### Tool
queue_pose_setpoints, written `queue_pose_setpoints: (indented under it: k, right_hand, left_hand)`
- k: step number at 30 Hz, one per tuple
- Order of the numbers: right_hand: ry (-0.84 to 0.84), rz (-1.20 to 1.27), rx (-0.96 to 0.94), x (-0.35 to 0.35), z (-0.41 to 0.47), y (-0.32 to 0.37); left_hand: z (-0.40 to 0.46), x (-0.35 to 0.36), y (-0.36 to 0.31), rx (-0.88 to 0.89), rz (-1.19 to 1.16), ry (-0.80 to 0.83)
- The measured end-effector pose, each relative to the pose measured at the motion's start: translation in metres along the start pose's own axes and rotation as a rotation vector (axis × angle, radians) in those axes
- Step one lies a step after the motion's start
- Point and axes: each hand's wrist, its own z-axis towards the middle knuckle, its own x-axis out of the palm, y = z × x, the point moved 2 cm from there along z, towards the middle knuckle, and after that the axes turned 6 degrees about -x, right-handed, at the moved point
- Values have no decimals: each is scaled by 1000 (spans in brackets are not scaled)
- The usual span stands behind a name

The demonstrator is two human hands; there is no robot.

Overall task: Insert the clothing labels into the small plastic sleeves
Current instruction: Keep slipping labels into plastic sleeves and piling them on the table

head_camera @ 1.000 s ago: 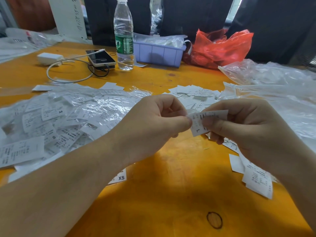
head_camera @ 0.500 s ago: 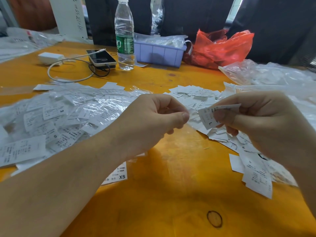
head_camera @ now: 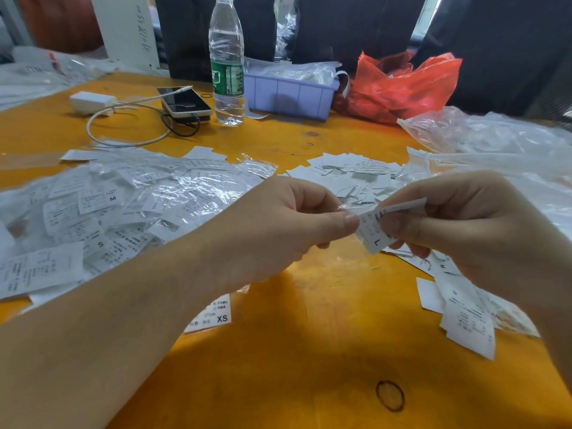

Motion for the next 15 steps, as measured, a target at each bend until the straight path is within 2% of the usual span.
queue_pose_setpoints:
  k: [8, 15]
  right_hand:
    - [-9, 98, 67, 4, 1, 0]
    - [-75, 107, 64, 13, 0, 0]
  left_hand:
    - [-1, 1, -1, 21, 32, 76]
    - [0, 4, 1, 27, 29, 23]
